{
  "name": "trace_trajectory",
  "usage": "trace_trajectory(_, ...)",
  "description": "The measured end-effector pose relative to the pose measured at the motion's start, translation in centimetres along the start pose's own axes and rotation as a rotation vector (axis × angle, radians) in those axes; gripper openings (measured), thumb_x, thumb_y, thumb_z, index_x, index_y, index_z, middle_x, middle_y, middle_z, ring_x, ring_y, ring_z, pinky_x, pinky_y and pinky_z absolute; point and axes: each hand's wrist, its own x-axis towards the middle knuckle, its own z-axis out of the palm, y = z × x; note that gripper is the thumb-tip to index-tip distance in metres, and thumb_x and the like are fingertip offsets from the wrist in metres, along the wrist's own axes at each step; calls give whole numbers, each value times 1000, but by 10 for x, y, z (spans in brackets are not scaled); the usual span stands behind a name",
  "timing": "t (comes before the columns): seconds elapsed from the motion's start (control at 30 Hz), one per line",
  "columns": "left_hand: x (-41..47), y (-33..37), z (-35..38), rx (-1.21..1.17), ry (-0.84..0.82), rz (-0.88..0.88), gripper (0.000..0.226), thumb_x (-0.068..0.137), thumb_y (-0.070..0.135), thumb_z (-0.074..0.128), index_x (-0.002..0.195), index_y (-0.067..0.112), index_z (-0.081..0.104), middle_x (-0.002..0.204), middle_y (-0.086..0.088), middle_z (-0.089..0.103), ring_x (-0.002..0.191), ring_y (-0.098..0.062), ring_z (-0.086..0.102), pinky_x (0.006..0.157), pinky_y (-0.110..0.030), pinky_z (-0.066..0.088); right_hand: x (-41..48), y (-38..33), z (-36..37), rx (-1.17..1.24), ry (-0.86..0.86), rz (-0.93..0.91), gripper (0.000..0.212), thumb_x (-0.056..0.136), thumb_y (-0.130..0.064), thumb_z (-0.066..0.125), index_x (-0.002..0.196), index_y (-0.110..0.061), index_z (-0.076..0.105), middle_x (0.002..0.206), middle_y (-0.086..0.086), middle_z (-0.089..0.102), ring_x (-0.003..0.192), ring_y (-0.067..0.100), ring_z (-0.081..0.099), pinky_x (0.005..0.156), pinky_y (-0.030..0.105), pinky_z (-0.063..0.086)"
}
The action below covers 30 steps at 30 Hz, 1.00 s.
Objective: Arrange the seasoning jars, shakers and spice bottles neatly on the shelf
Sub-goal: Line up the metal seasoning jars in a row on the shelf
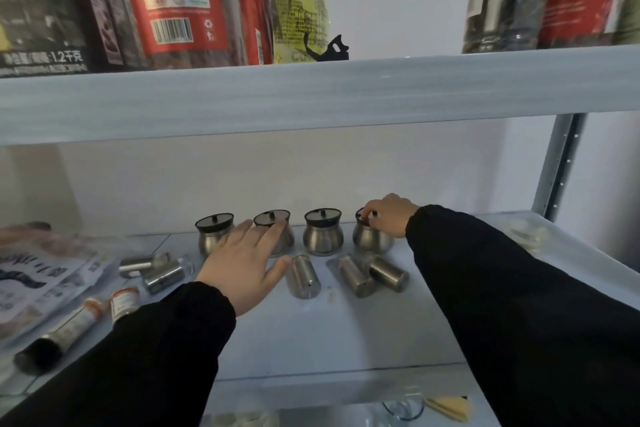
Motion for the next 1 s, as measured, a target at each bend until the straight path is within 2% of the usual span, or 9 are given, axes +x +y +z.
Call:
trace_trajectory(0.17,-4,5,2,4,-8,-36,84,86,75,3,152,27,25,143,-1,50,140,-31,33,113,-45,29,2,14,-5,79,-69,-59,36,96,-7,38,122,-24,55,132,8,54,109,25,53,84,31,41)
trace_trajectory(0.23,-3,8,4,12,-18,-46,83,87,74,5,151,26,26,143,-2,50,140,-31,33,113,-44,28,4,16,-7,196,2,-68,32,97,-18,44,127,-25,52,137,8,50,110,24,53,85,30,40)
trace_trajectory(0.3,-2,13,5,16,-25,-55,81,87,73,9,151,25,27,141,-3,51,139,-31,33,112,-44,29,6,18,-8,250,41,-60,48,93,-45,52,138,-31,44,144,9,40,121,26,50,96,34,40)
trace_trajectory(0.37,-1,19,5,7,-30,-58,81,88,72,11,149,23,30,138,-3,53,138,-31,35,110,-44,31,9,22,-5,121,0,-4,58,85,-66,50,136,-39,47,139,12,38,118,32,50,100,40,42)
trace_trajectory(0.43,0,24,6,1,-29,-60,78,89,71,12,148,23,32,136,-3,54,136,-30,36,108,-44,33,12,25,-2,54,-28,24,55,81,-71,52,128,-42,54,130,11,38,108,33,52,96,40,45)
trace_trajectory(0.63,-1,33,4,22,-21,-79,74,92,68,12,143,22,37,125,-4,59,127,-28,44,103,-43,39,14,27,-17,34,-116,-153,40,91,-36,58,130,-32,55,132,0,52,109,21,50,82,26,33)
trace_trajectory(0.73,-5,35,5,36,-42,-99,74,92,67,10,145,21,34,126,-4,58,127,-27,43,104,-42,39,16,26,-18,18,-137,-178,33,94,-23,52,127,-30,53,126,2,55,95,17,47,77,26,33)
trace_trajectory(0.8,-8,36,6,44,-55,-125,73,92,66,11,146,22,33,132,-4,56,132,-27,40,107,-42,37,19,25,-15,47,-113,-206,32,95,-20,49,125,-29,54,128,4,55,99,19,50,80,27,35)
trace_trajectory(1.0,-15,42,1,65,-27,-131,73,92,66,14,143,21,37,129,-6,58,126,-27,45,105,-41,38,25,30,-5,115,4,-188,41,88,-55,54,123,-34,59,123,9,51,103,28,57,90,35,46)
